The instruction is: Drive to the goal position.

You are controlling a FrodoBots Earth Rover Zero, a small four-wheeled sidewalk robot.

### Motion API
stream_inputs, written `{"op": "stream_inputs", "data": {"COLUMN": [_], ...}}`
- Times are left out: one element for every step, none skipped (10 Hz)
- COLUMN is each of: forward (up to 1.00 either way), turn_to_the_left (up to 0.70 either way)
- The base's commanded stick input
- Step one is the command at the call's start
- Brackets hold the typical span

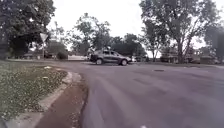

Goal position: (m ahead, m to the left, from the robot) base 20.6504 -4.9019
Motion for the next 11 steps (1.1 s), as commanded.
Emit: {"op": "stream_inputs", "data": {"forward": [0.07, 0.07, 0.08, 0.09, 0.10, 0.11, 0.11, 0.10, 0.10, 0.19, 0.77], "turn_to_the_left": [0.00, 0.00, 0.00, 0.00, 0.00, 0.00, 0.00, 0.00, 0.00, 0.00, 0.00]}}
